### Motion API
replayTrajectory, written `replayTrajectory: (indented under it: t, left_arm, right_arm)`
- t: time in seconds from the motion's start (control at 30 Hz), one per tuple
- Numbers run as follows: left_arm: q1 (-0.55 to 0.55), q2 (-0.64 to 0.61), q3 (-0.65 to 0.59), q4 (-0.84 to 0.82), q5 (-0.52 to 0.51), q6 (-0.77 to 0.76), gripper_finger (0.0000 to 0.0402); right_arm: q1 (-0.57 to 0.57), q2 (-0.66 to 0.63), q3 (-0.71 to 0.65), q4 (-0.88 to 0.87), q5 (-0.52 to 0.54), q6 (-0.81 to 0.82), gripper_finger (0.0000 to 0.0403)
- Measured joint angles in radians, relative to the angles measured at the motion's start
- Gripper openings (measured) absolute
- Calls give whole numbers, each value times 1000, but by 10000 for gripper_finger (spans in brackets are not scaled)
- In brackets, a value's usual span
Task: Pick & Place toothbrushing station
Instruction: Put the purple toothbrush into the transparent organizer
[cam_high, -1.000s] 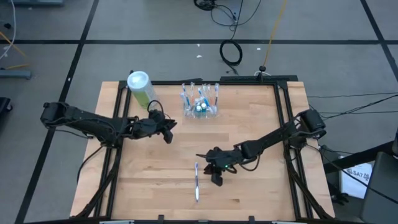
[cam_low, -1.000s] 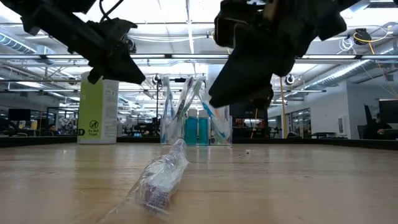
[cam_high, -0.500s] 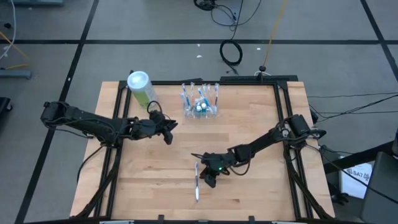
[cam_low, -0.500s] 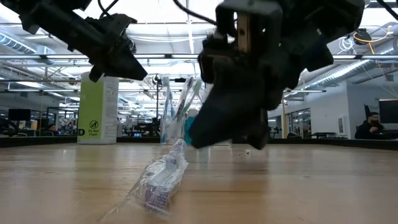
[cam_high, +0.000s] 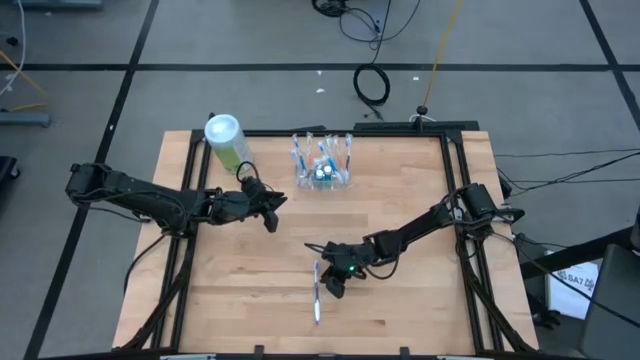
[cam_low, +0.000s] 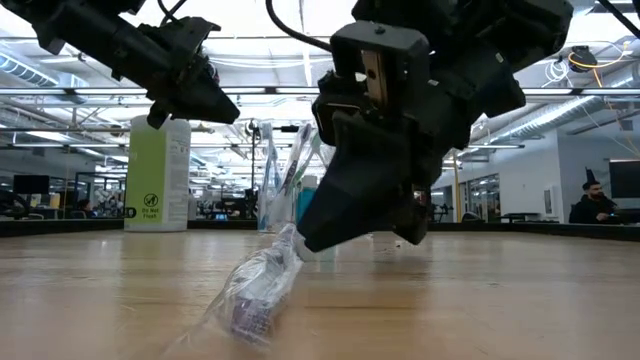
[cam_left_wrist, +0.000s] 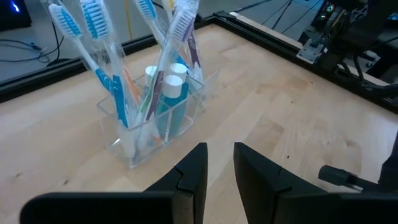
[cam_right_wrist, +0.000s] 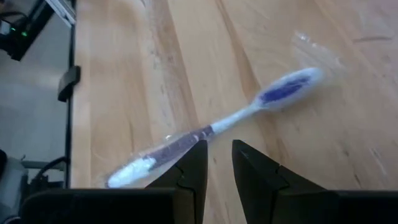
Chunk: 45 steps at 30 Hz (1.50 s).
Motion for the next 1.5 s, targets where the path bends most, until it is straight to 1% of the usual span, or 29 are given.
replayTrajectory:
  t: [0.67,0.77,0.87,1.0,1.27,1.4,1.5]
  left_arm:
    - [0,0,0,0,2,1,85]
    - [0,0,0,0,2,1,85]
    - [0,0,0,1,2,2,85]
    - [0,0,0,0,3,2,85]
    - [0,0,0,0,3,2,85]
    - [0,0,0,0,6,2,85]
    - [0,0,0,0,7,2,85]
  right_arm:
    - [2,1,-1,6,47,23,70]
    - [2,45,15,21,49,26,70]
    - [2,90,58,40,6,29,70]
    - [0,143,115,64,-3,10,70]
    - [-6,151,168,10,-14,-12,70]
    - [-6,153,197,-72,-27,-27,70]
    - [-10,154,214,-100,-43,-28,70]
